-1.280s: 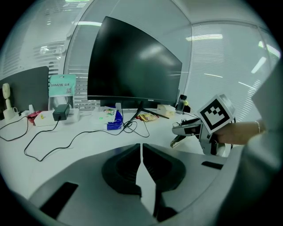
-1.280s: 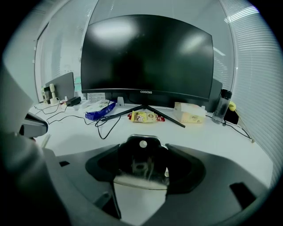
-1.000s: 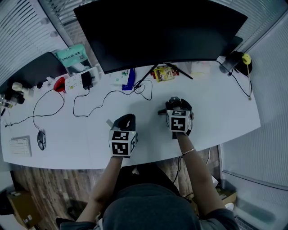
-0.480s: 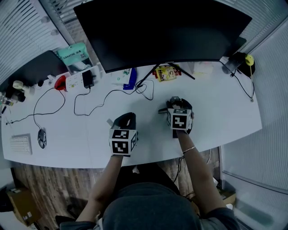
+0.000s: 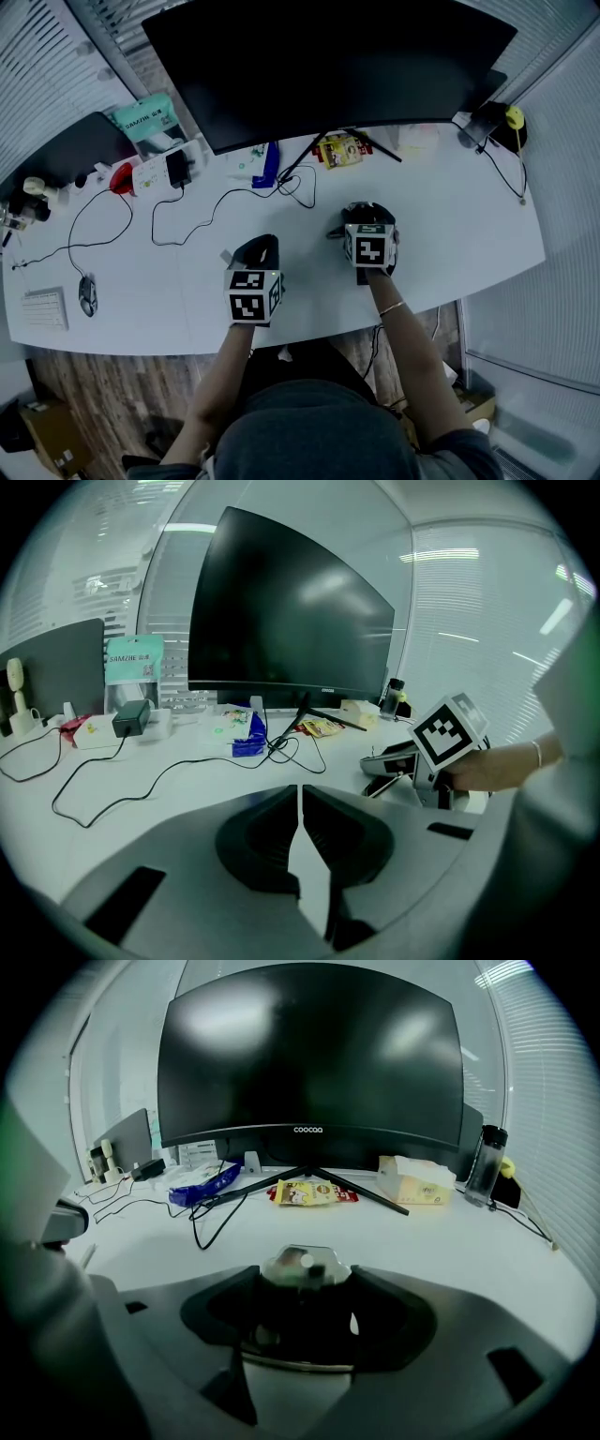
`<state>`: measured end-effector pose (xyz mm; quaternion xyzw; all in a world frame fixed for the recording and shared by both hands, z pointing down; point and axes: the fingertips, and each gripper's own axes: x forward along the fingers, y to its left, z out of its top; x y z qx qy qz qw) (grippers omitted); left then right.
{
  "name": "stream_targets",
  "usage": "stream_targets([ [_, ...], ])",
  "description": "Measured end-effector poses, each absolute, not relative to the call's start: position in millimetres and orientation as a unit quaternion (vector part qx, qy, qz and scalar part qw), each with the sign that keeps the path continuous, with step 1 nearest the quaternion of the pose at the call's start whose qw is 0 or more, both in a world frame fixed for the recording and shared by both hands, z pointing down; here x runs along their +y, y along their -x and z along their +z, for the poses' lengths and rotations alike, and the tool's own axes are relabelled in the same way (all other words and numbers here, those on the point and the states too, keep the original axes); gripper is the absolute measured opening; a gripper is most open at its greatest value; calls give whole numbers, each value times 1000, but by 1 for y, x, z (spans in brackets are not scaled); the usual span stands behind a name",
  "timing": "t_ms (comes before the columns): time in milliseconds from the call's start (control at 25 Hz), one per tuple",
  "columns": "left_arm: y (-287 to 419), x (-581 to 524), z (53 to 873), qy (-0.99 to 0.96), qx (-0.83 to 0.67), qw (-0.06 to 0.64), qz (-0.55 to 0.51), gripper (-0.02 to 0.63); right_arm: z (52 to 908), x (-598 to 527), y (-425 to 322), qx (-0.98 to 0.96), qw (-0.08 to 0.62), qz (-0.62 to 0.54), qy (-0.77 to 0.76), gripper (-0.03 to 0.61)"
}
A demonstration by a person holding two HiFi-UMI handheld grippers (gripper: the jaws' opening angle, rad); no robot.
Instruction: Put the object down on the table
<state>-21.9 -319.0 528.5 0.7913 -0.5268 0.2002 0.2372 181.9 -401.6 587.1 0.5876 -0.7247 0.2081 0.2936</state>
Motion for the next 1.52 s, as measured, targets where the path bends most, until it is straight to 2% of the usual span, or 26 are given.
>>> stream_targets([
  [400,19,-319,526,-797,-521,233,196,31,572,-399,-186,-724,277,193,-602,322],
  [680,12,-318,524,-805,-511,230,192,31,550,-376,-194,-721,252,180,-620,289],
  [1080,-1,-311,518,-822,-490,218,190,31,526,-333,-200,-714,220,175,-641,131],
  [1320,-9,-305,513,-833,-476,210,186,31,512,-309,-196,-713,209,164,-649,81],
  [1520,-13,-298,509,-841,-467,203,184,31,507,-287,-192,-710,200,165,-655,8],
])
